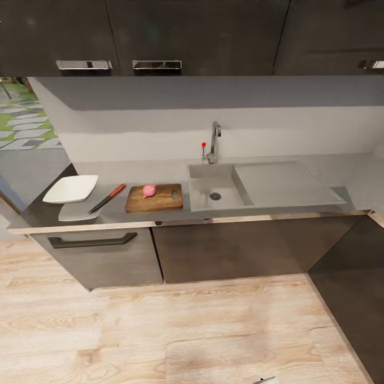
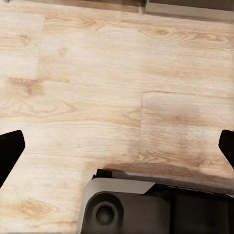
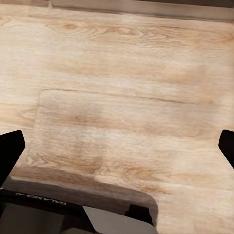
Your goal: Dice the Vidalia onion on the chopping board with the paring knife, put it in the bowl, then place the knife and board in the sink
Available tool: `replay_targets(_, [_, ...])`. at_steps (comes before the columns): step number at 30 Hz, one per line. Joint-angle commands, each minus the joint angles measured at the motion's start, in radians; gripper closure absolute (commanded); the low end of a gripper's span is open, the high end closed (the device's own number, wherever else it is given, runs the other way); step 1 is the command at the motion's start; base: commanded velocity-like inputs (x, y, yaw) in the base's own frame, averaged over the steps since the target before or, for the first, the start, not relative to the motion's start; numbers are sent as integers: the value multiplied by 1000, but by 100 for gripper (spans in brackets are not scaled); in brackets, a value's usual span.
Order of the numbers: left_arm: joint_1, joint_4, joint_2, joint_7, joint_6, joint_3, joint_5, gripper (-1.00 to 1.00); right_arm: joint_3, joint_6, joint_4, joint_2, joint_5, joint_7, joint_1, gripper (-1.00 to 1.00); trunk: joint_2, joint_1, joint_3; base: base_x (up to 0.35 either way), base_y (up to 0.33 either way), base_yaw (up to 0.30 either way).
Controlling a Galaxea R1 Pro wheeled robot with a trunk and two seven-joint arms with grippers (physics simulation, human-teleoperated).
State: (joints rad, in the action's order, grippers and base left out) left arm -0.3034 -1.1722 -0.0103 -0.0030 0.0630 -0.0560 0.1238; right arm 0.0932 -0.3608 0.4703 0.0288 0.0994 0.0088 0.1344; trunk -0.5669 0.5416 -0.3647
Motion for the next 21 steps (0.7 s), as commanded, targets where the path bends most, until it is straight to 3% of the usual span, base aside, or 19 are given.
replay_targets(1, [0,0,0,0,1,-1,9,-100,-3,-3,-1,0,9,0,1,-100,-1,0,0,0,0,0])
replay_targets(21, [0,51,0,-2,3,0,8,-100,-1,-29,-8,0,8,0,1,-100,-1,0,32,0,0,0])
